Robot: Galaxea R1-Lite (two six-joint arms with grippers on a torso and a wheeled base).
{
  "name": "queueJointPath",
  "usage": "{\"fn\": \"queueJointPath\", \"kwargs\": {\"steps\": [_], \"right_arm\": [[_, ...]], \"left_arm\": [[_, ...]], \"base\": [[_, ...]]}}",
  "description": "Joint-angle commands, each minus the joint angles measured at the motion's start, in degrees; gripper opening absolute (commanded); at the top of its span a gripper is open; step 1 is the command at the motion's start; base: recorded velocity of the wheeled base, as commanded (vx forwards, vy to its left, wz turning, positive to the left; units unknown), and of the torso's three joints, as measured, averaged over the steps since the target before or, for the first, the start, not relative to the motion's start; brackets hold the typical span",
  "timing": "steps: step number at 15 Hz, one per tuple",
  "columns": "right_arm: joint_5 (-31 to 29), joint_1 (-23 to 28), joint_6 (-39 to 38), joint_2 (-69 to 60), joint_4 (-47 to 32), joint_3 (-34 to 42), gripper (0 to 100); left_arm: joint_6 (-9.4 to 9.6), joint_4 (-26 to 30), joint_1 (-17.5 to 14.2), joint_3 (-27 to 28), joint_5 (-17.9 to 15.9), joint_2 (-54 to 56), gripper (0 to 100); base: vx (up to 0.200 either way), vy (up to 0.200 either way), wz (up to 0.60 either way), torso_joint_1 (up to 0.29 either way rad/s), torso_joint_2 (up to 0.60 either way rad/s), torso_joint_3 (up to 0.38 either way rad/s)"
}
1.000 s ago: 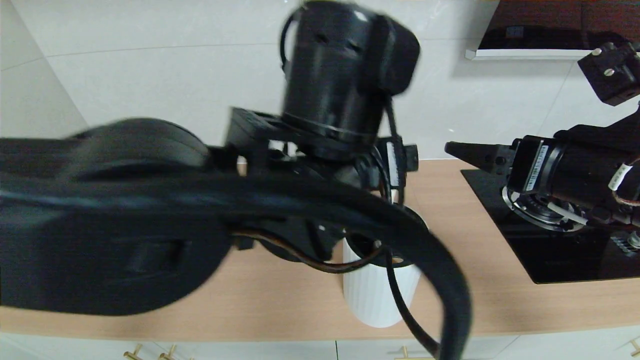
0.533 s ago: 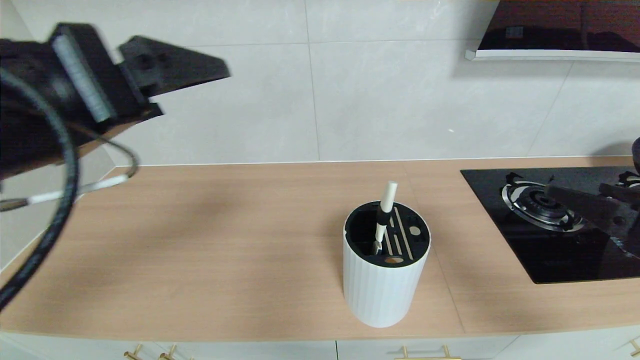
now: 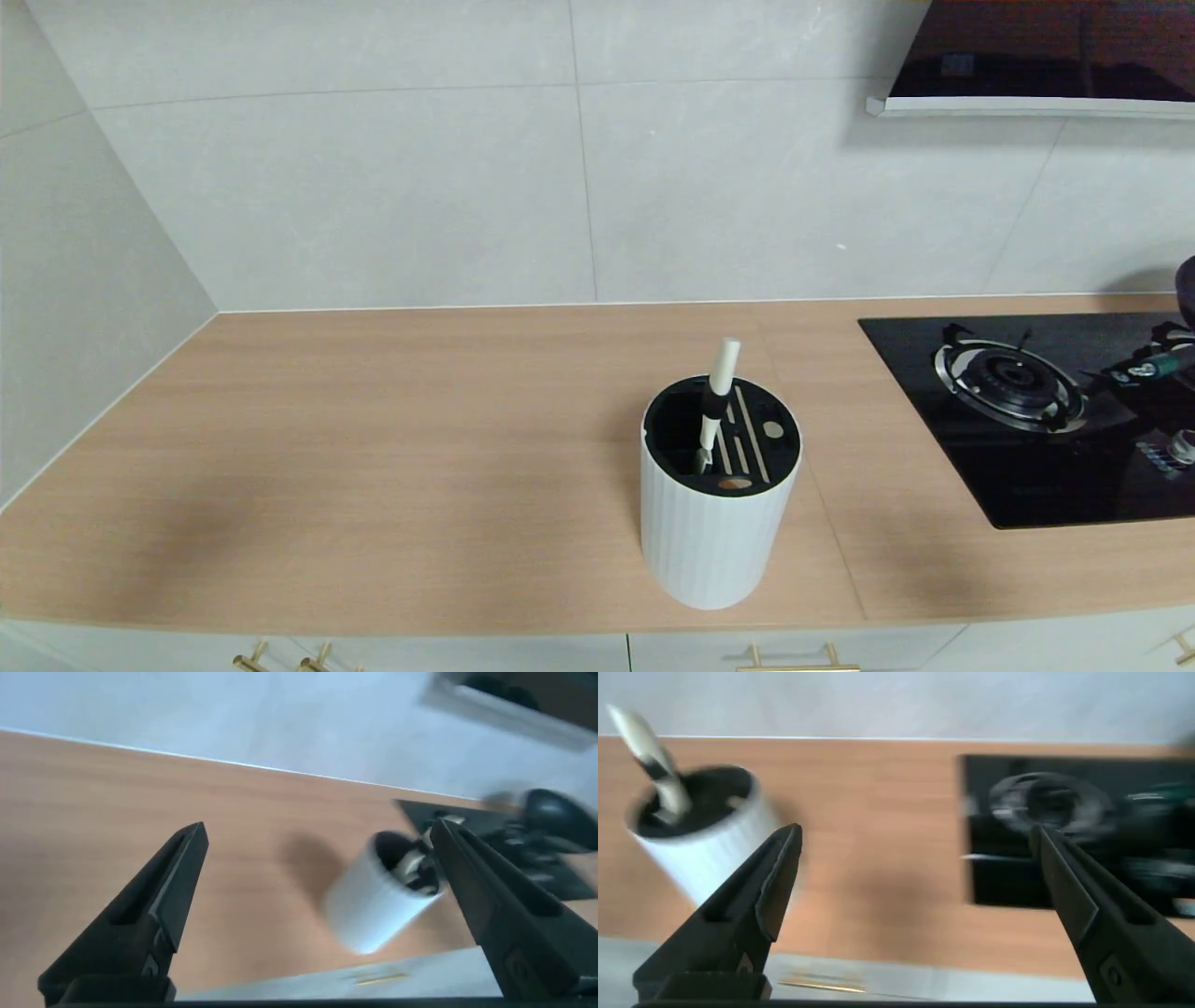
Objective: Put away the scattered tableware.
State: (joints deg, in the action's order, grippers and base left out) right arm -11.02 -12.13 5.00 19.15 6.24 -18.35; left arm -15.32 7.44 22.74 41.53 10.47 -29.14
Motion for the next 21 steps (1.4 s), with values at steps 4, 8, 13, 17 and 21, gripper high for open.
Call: {"fn": "queueJointPath", "kwargs": {"steps": [4, 8, 13, 17, 21], "right_arm": [[-1.9, 11.3, 4.3, -15.7, -1.8, 5.5, 100], [-2.8, 13.1, 3.9, -17.5, 1.9, 14.0, 100], [-2.0, 12.6, 1.2, -19.1, 1.4, 18.3, 100], [2.0, 12.5, -2.7, -19.0, -3.4, 18.3, 100], [7.3, 12.3, -3.0, -19.0, -5.7, 18.3, 100]], "left_arm": [[3.99, 4.1, -13.5, -9.5, -0.6, 23.3, 100], [5.83, 3.7, -19.7, -14.6, 1.2, 24.2, 100], [17.26, -8.3, -22.9, -36.3, -2.0, 29.1, 100], [17.26, -9.8, -22.9, -41.5, -4.9, 29.1, 100], [16.73, -7.4, -22.8, -41.4, -10.4, 29.0, 100]], "base": [[0.000, 0.000, 0.00, 0.000, 0.00, 0.000], [0.000, 0.000, 0.00, 0.000, 0.00, 0.000], [0.000, 0.000, 0.00, 0.000, 0.00, 0.000], [0.000, 0.000, 0.00, 0.000, 0.00, 0.000], [0.000, 0.000, 0.00, 0.000, 0.00, 0.000]]}}
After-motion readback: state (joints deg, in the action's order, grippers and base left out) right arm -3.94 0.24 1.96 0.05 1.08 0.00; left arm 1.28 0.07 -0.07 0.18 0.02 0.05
